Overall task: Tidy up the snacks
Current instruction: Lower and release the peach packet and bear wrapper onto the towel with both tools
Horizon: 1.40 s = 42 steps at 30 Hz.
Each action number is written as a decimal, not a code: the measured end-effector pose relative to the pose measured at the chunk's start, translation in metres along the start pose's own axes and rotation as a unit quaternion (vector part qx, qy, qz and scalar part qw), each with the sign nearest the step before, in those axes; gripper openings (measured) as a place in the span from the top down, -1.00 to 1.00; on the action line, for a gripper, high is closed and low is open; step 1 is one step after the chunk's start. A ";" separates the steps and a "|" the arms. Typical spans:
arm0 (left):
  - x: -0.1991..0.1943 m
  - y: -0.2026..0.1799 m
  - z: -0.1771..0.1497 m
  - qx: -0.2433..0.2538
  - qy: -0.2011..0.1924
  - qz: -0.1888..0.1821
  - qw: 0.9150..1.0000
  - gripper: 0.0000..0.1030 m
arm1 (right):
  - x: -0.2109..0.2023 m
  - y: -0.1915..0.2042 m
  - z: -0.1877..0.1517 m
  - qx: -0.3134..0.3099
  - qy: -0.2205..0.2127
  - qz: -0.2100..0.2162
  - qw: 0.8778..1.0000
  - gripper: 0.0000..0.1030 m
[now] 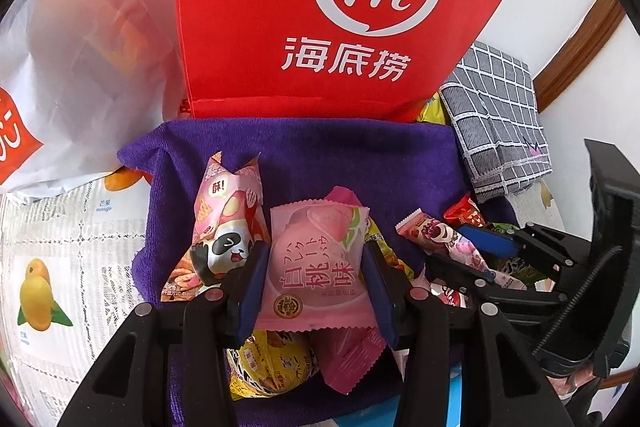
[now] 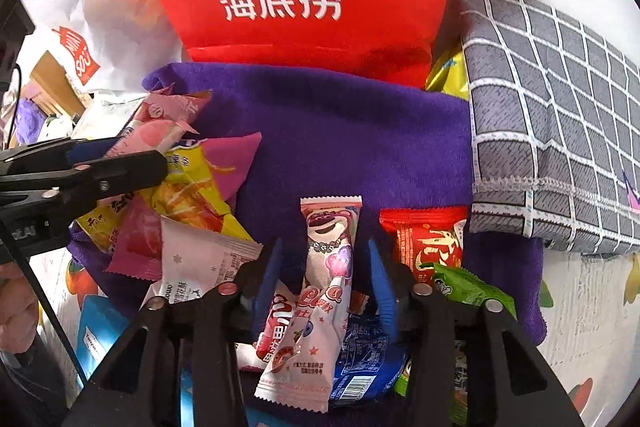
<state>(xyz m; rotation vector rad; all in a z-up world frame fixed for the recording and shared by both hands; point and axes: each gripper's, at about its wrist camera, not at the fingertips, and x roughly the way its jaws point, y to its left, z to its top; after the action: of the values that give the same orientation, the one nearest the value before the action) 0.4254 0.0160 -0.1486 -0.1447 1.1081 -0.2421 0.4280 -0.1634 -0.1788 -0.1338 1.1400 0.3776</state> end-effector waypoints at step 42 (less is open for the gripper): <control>-0.024 -0.011 -0.019 0.011 -0.015 0.021 1.000 -0.33 | -0.007 0.010 0.001 -0.009 -0.021 -0.026 0.999 0.64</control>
<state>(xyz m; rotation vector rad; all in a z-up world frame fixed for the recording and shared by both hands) 0.3970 0.0118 -0.1330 -0.1051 1.0773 -0.2150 0.4231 -0.1552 -0.1710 -0.1699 1.0900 0.3434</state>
